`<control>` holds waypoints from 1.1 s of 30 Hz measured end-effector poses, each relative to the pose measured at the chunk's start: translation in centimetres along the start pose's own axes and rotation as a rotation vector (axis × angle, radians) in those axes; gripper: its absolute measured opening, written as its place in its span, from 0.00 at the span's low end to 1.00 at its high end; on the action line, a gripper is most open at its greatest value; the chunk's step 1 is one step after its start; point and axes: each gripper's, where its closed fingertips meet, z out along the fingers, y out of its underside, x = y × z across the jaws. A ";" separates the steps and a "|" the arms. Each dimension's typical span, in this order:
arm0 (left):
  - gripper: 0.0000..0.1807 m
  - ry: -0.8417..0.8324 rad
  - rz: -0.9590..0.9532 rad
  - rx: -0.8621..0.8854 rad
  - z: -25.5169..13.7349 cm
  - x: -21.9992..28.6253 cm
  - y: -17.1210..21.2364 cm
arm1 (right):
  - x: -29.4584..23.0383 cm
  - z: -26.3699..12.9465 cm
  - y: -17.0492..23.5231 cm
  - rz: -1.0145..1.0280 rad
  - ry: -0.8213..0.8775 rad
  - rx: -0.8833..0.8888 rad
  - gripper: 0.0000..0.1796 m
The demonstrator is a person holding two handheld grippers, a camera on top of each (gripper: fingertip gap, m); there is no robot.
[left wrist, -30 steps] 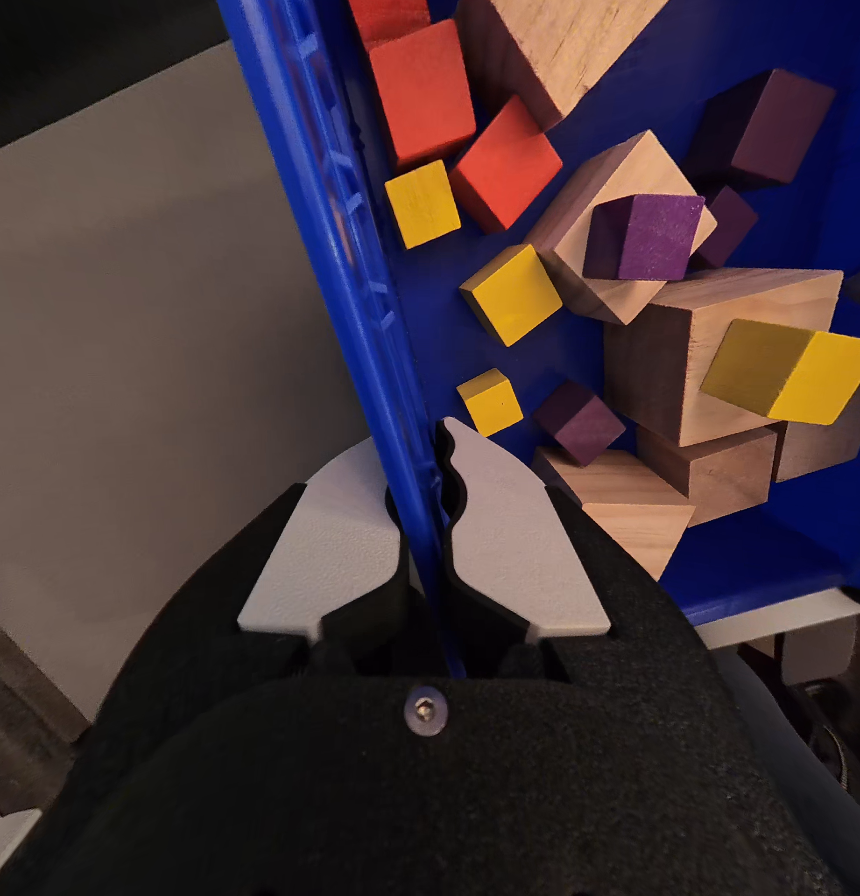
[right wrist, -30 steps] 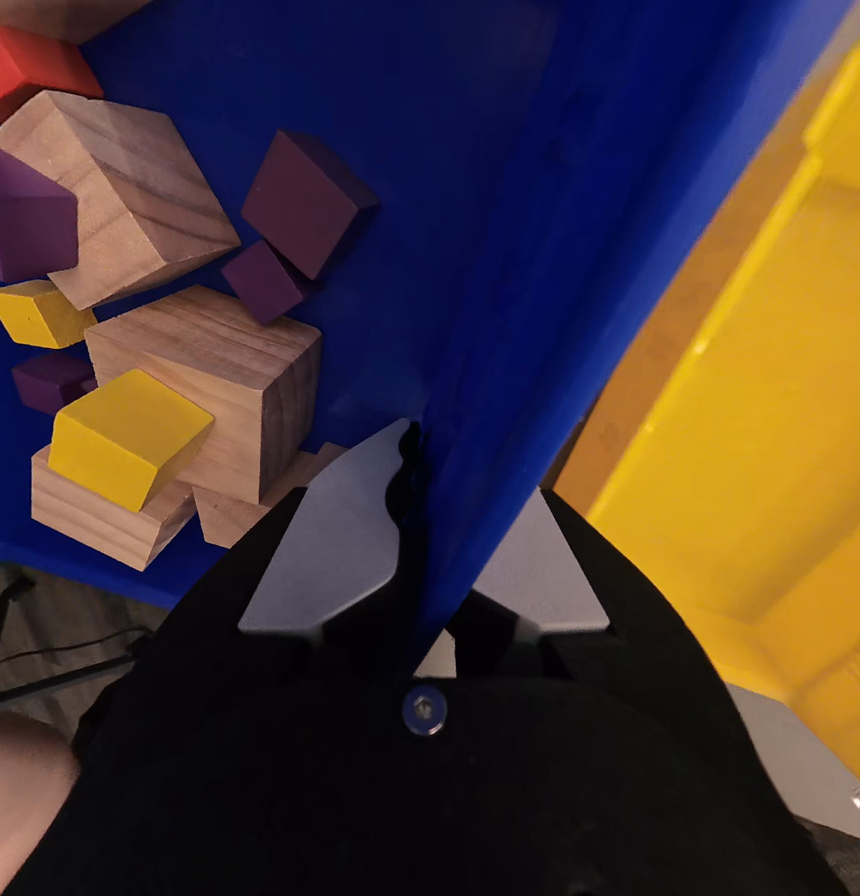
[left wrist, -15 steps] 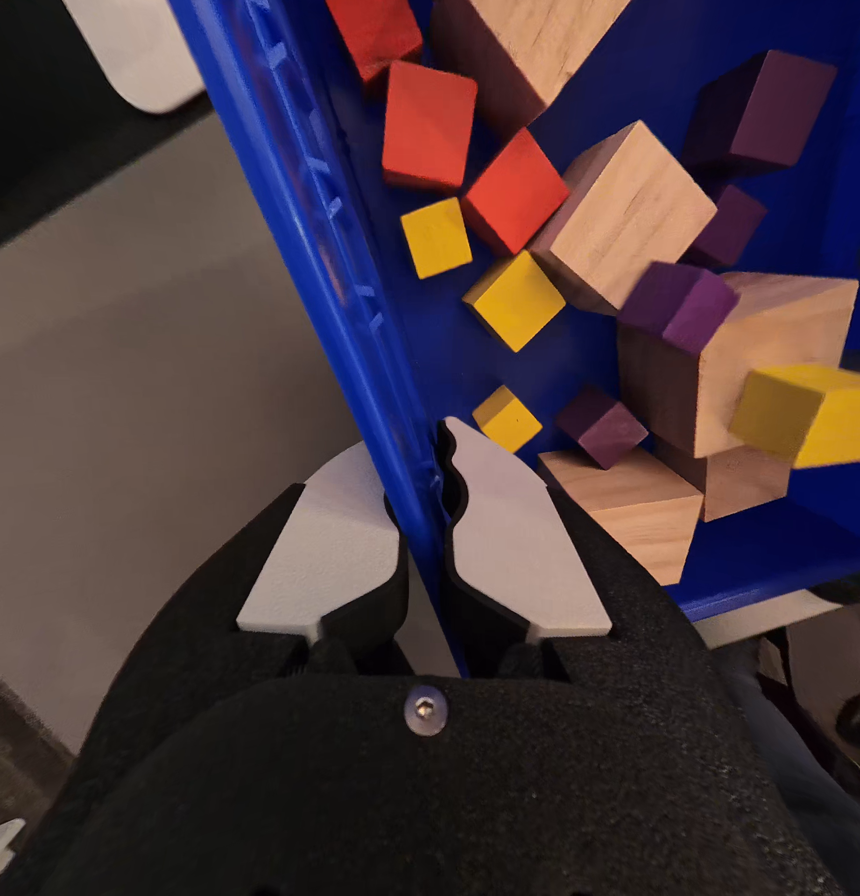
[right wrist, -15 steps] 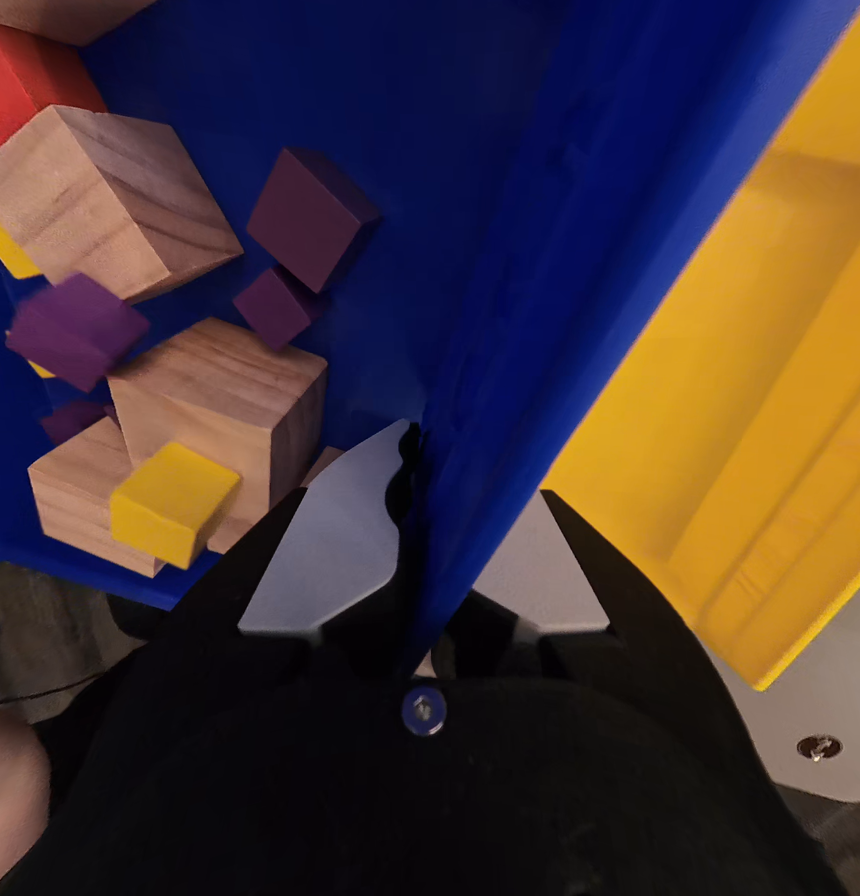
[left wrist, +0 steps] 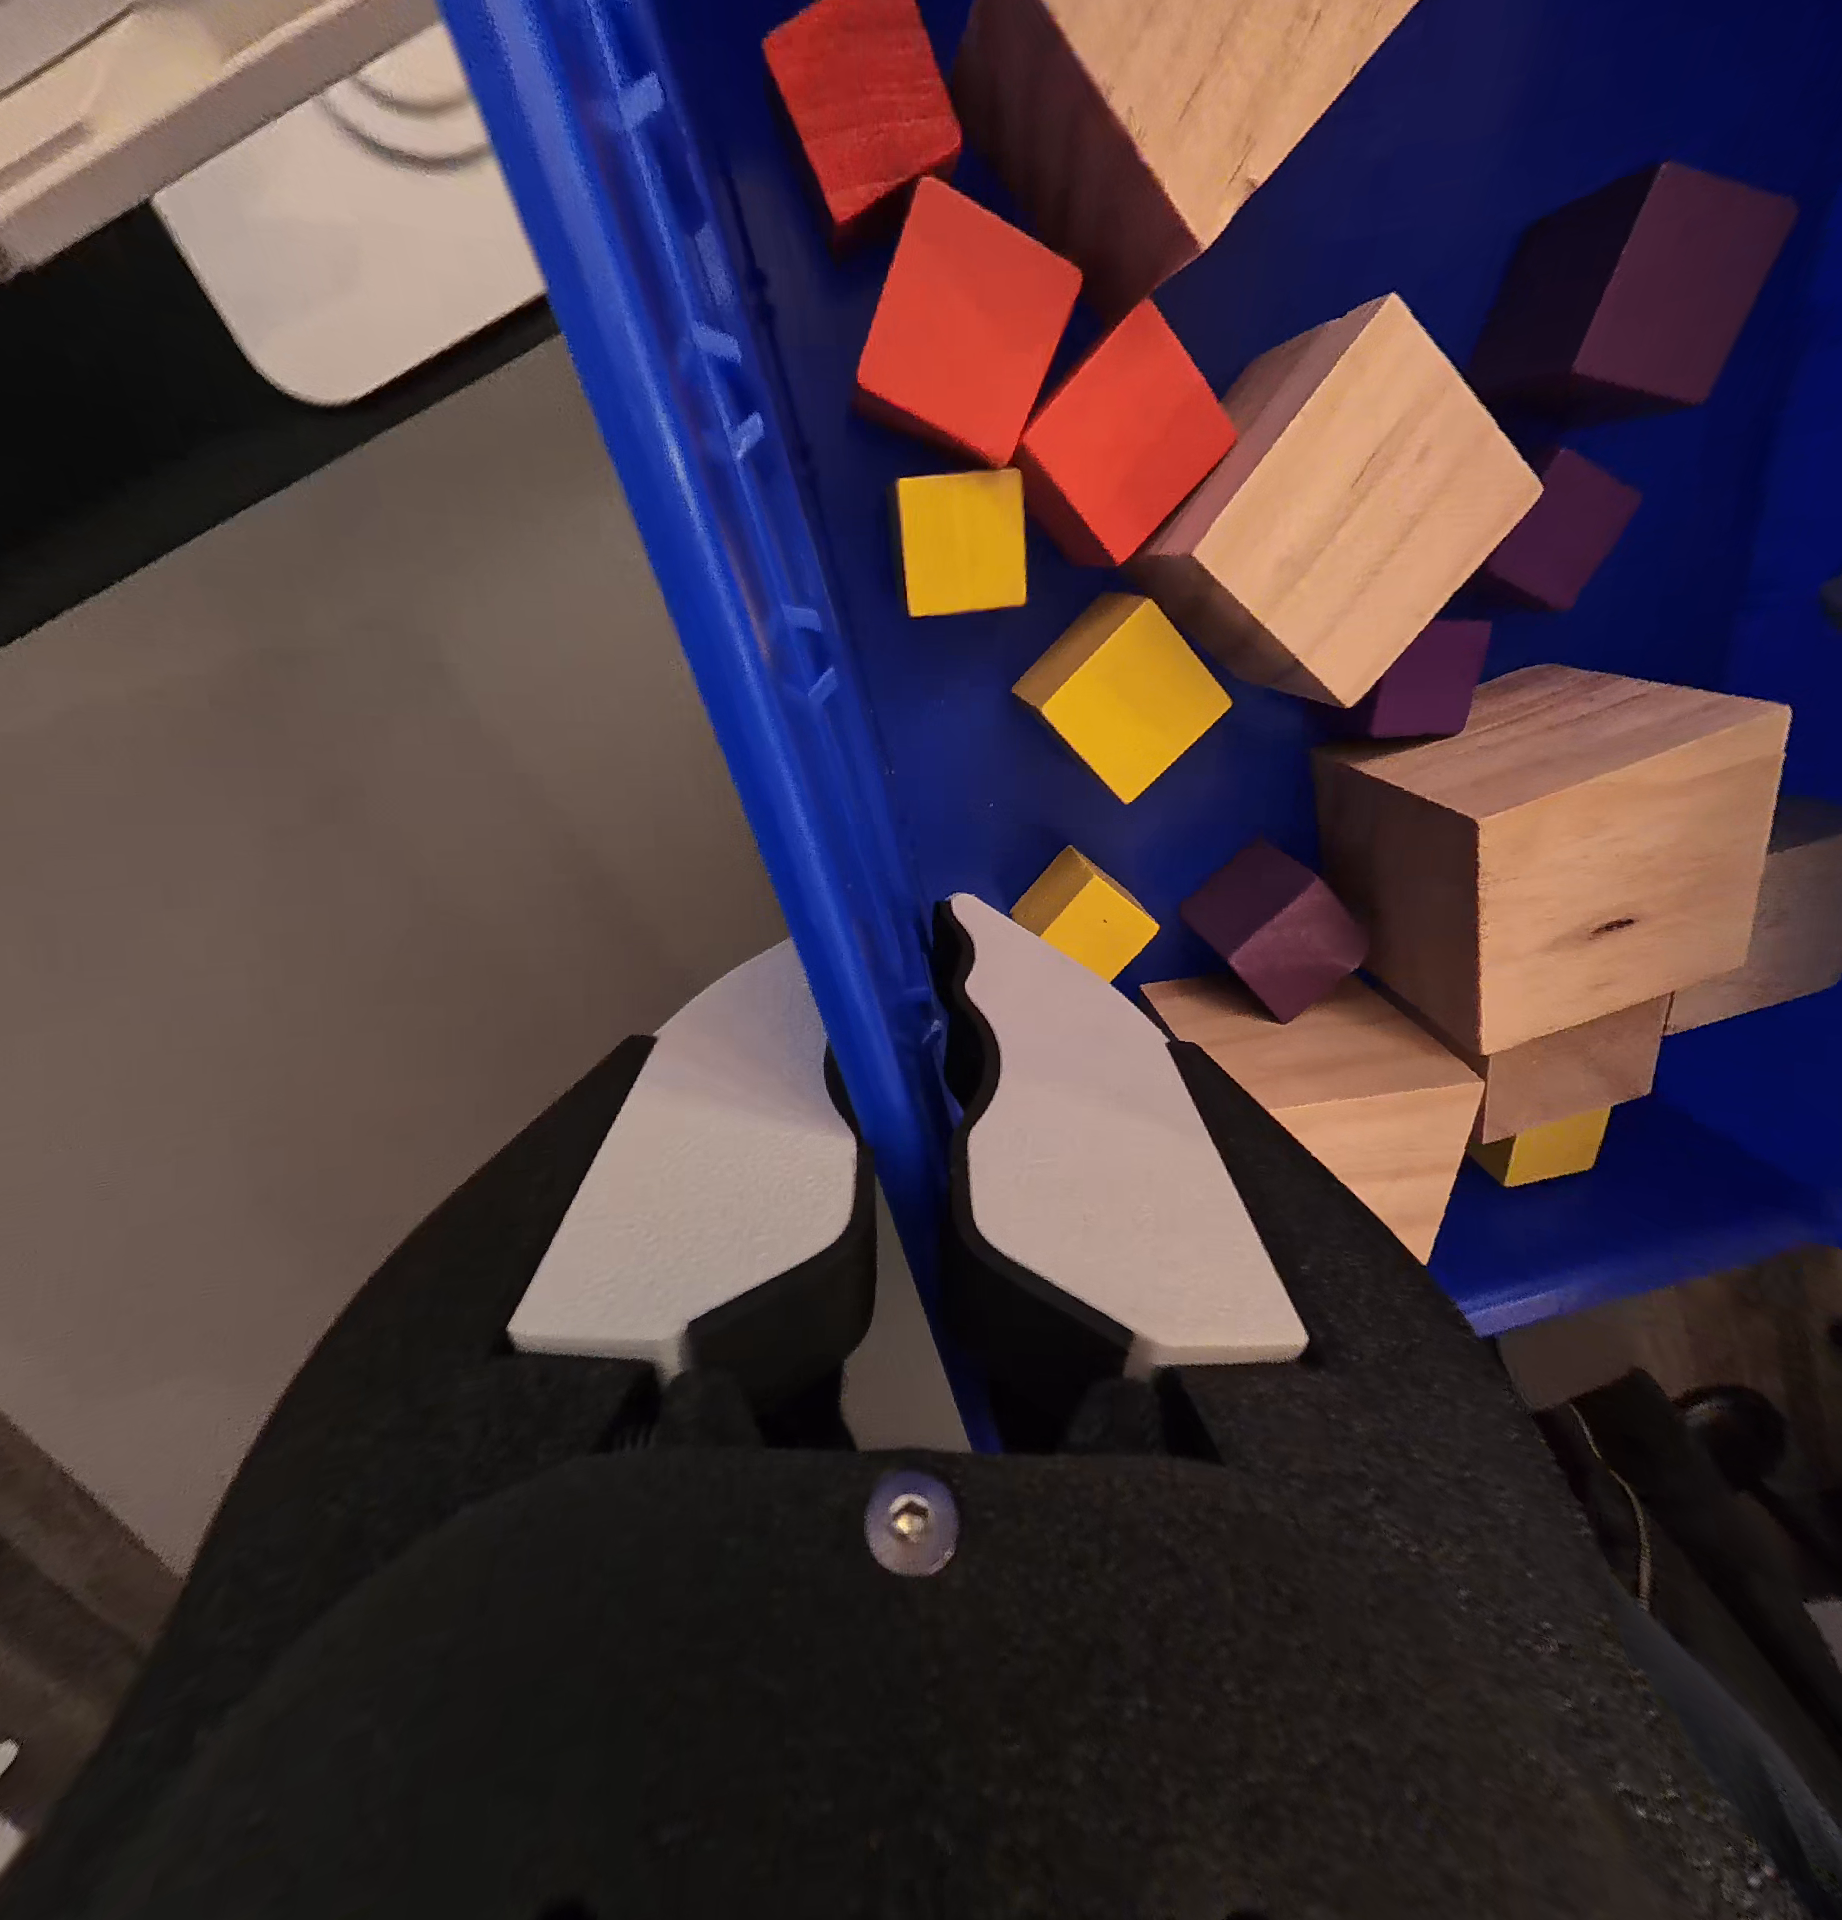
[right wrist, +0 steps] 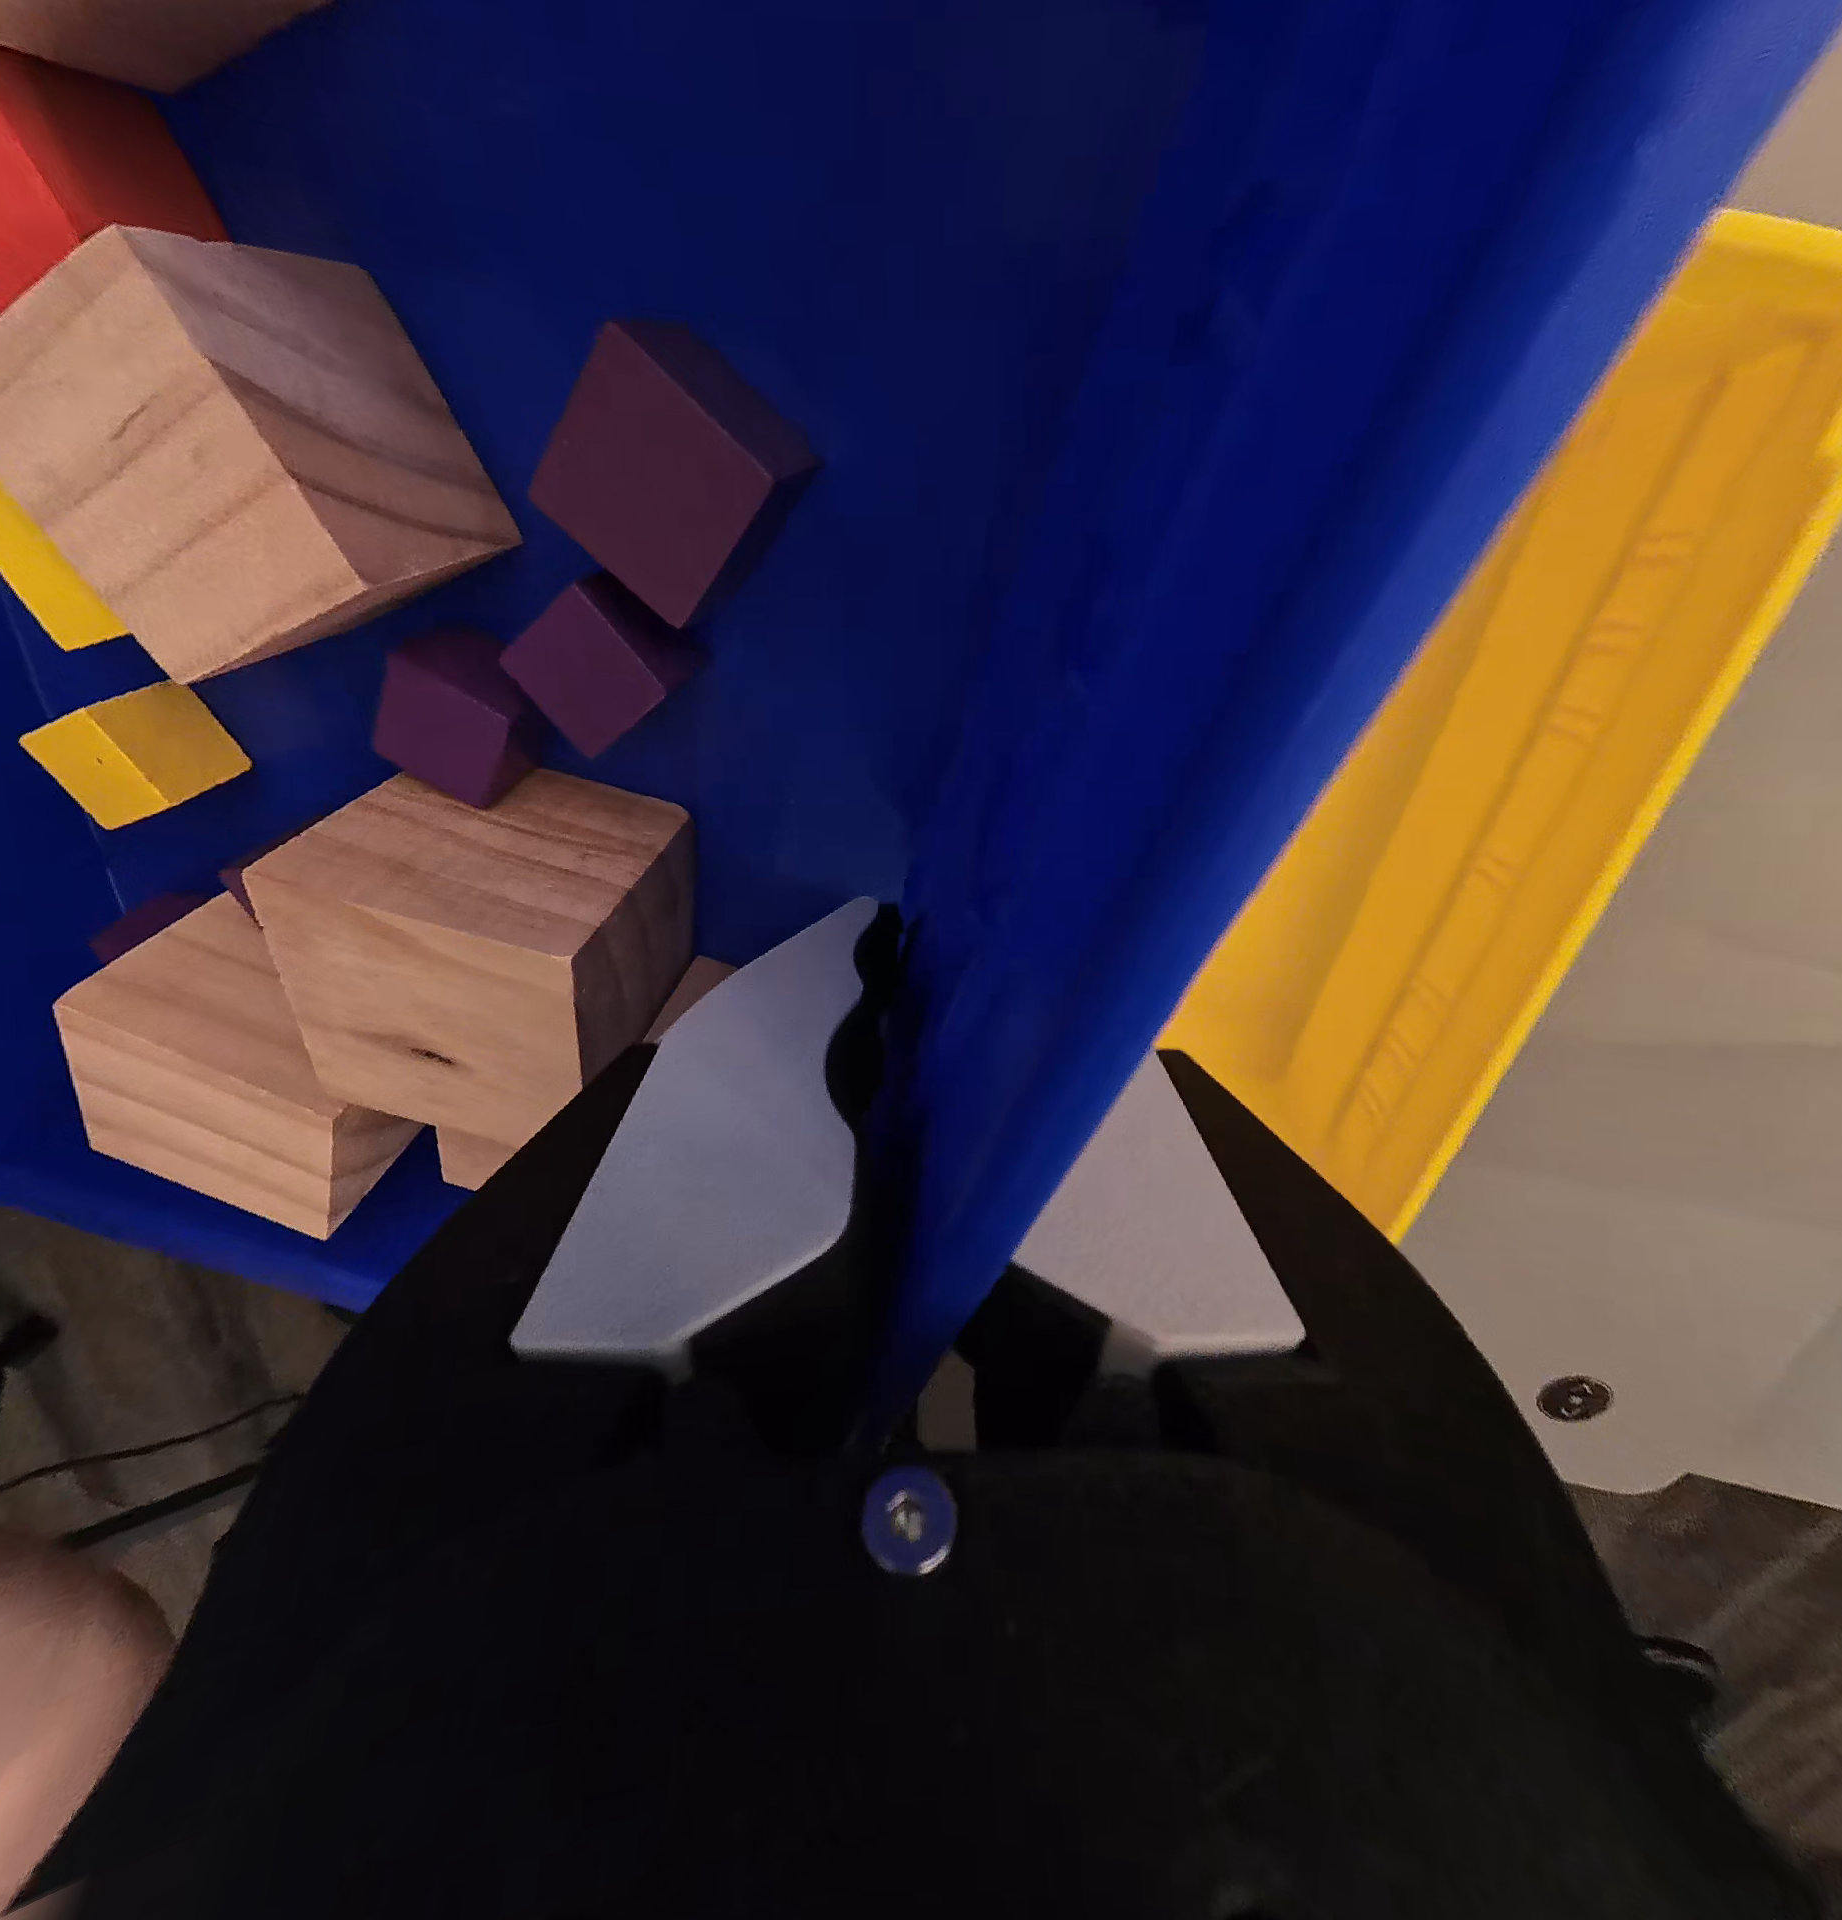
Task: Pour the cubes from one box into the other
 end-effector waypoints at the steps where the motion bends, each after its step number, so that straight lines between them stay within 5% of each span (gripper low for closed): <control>1: 0.04 0.012 0.003 0.015 -0.1 0.7 -0.7 | 0.8 -0.5 0.0 0.012 0.000 0.012 0.03; 13: 0.04 0.015 0.172 0.318 1.1 10.7 -12.5 | 14.2 -5.2 -2.7 0.114 0.144 0.321 0.03; 22: 0.04 0.058 0.219 0.408 5.0 14.2 -16.5 | 20.0 -3.8 -3.6 0.136 0.212 0.403 0.03; 33: 0.04 0.072 0.222 0.719 4.1 15.3 -19.8 | 21.9 -6.5 -5.5 0.112 0.363 0.668 0.03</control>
